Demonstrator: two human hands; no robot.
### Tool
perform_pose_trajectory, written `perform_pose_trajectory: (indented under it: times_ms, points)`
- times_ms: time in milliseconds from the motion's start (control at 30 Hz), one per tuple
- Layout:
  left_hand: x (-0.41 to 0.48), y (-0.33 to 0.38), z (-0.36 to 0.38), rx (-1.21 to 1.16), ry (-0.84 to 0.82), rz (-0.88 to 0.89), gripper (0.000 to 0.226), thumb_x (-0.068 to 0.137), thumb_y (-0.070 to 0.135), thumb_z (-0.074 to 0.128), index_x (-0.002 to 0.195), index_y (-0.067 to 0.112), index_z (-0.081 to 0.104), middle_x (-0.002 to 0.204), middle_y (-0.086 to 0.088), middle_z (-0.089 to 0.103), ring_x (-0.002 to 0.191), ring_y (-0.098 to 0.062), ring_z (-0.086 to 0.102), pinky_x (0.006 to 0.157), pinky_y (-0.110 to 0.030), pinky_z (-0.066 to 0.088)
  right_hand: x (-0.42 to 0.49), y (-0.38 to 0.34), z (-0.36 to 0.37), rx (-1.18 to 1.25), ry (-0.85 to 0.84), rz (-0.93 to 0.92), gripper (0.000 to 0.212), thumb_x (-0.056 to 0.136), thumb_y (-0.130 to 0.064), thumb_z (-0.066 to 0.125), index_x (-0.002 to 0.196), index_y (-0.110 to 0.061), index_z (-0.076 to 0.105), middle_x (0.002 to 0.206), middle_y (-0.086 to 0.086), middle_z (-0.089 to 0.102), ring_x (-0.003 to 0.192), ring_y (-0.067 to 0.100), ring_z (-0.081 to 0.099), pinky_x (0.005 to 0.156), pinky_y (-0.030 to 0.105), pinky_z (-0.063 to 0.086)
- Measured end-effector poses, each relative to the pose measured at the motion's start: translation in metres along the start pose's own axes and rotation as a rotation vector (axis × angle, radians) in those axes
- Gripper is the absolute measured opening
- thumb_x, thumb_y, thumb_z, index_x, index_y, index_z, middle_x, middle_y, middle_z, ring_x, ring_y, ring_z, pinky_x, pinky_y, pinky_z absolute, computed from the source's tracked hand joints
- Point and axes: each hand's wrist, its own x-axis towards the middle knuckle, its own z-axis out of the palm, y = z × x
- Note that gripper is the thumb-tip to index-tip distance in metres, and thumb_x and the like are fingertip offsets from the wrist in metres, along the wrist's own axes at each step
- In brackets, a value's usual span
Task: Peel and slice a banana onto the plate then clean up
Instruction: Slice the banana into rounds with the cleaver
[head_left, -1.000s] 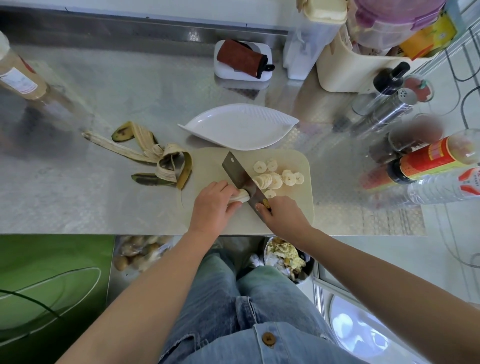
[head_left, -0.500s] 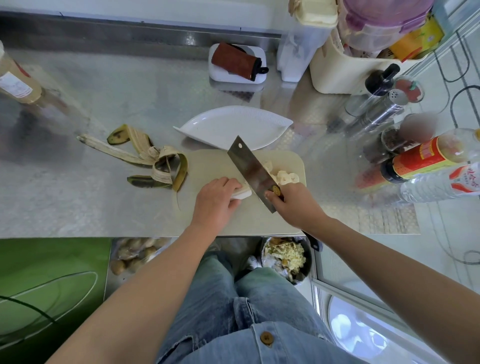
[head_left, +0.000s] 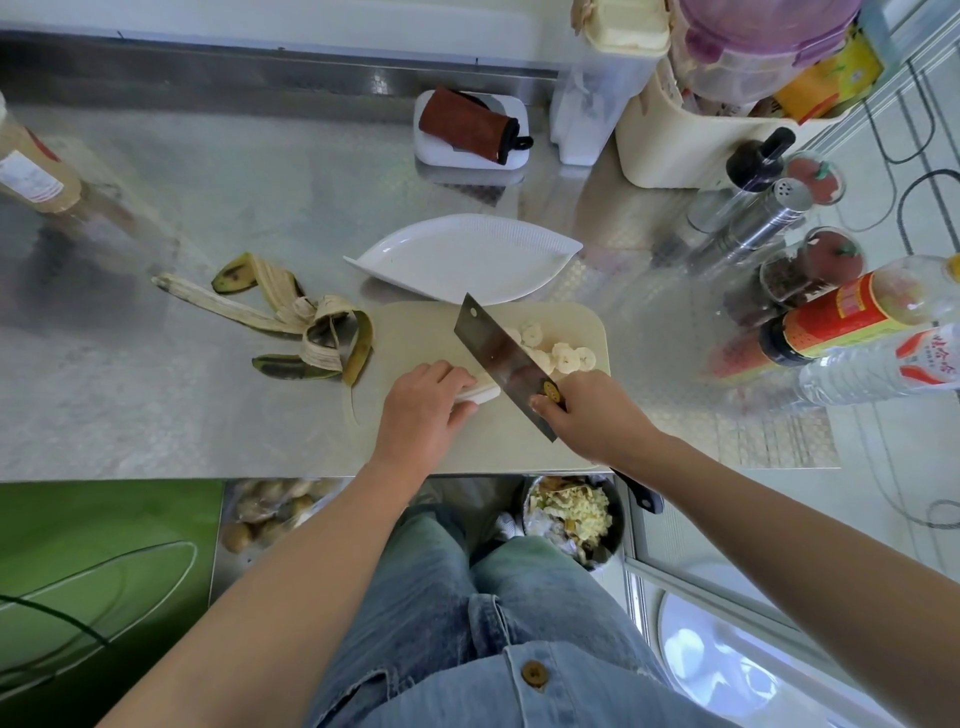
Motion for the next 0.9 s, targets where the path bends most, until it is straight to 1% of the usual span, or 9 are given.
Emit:
perform_pose_trajectory:
  times_ms: [200, 333, 467, 533, 633, 733, 833, 900]
  points:
    - [0.001, 0.000, 0.000, 0.011, -0.003, -0.001, 0.030, 0.071, 0.022, 0.082, 0.096, 0.014, 0.067, 0.091, -0.004, 0.065, 0.077, -0.020, 0.059, 0.065, -0.024, 0.040, -0.002, -0.003, 0.004, -0.012, -0.026, 0.025, 0.046, 0.098, -0.031, 0.046, 0.056, -0.016, 0.035, 0.055, 0.002, 0.041, 0.049, 0.014, 0.040, 0.046, 0.026, 0.026]
    - [0.000, 0.001, 0.001, 0.006, -0.008, -0.007, 0.031, 0.071, 0.021, 0.082, 0.097, 0.015, 0.066, 0.091, -0.003, 0.064, 0.078, -0.019, 0.058, 0.064, -0.025, 0.043, 0.003, -0.009, 0.017, 0.013, -0.050, 0.044, 0.049, 0.100, -0.029, 0.044, 0.054, -0.017, 0.032, 0.053, 0.001, 0.036, 0.048, 0.013, 0.034, 0.046, 0.026, 0.021]
    - [0.000, 0.001, 0.000, -0.007, -0.009, 0.000, 0.030, 0.071, 0.019, 0.081, 0.096, 0.016, 0.066, 0.089, -0.002, 0.063, 0.077, -0.019, 0.056, 0.063, -0.029, 0.045, 0.006, -0.008, 0.033, 0.055, -0.004, 0.046, 0.051, 0.100, -0.031, 0.042, 0.053, -0.017, 0.030, 0.052, 0.001, 0.034, 0.046, 0.013, 0.031, 0.046, 0.027, 0.021]
    - [0.000, 0.000, 0.000, -0.005, -0.012, -0.003, 0.030, 0.071, 0.020, 0.081, 0.097, 0.016, 0.066, 0.090, -0.002, 0.063, 0.077, -0.019, 0.056, 0.064, -0.028, 0.044, 0.008, -0.007, 0.033, 0.082, 0.011, 0.038, 0.051, 0.100, -0.030, 0.043, 0.052, -0.016, 0.033, 0.050, 0.002, 0.036, 0.046, 0.014, 0.033, 0.047, 0.029, 0.025]
    - [0.001, 0.000, 0.000, -0.015, -0.014, 0.001, 0.030, 0.072, 0.020, 0.081, 0.098, 0.015, 0.066, 0.092, -0.002, 0.064, 0.078, -0.020, 0.057, 0.064, -0.028, 0.045, 0.008, -0.005, 0.024, 0.100, 0.049, 0.017, 0.051, 0.099, -0.031, 0.045, 0.051, -0.014, 0.036, 0.050, 0.003, 0.038, 0.047, 0.016, 0.037, 0.053, 0.033, 0.031]
    - [0.001, 0.001, -0.001, -0.017, -0.017, -0.002, 0.029, 0.072, 0.021, 0.081, 0.097, 0.015, 0.066, 0.093, -0.003, 0.064, 0.079, -0.020, 0.059, 0.065, -0.031, 0.052, 0.007, -0.003, 0.010, 0.094, 0.063, 0.013, 0.050, 0.098, -0.032, 0.046, 0.053, -0.011, 0.037, 0.050, 0.005, 0.040, 0.050, 0.020, 0.039, 0.052, 0.032, 0.030]
    - [0.001, 0.001, -0.001, -0.015, -0.020, -0.003, 0.029, 0.073, 0.022, 0.081, 0.097, 0.015, 0.066, 0.093, -0.002, 0.064, 0.080, -0.020, 0.059, 0.065, -0.031, 0.052, 0.004, -0.003, 0.002, 0.034, 0.020, 0.006, 0.046, 0.098, -0.033, 0.046, 0.057, -0.012, 0.041, 0.054, 0.005, 0.044, 0.055, 0.023, 0.045, 0.052, 0.031, 0.031]
    - [0.001, 0.001, -0.001, -0.016, -0.019, -0.001, 0.029, 0.072, 0.021, 0.081, 0.097, 0.015, 0.066, 0.093, -0.002, 0.064, 0.079, -0.020, 0.058, 0.065, -0.032, 0.052, 0.003, -0.003, 0.001, 0.002, -0.003, -0.002, 0.046, 0.098, -0.033, 0.046, 0.057, -0.014, 0.039, 0.054, 0.004, 0.044, 0.053, 0.021, 0.044, 0.048, 0.030, 0.029]
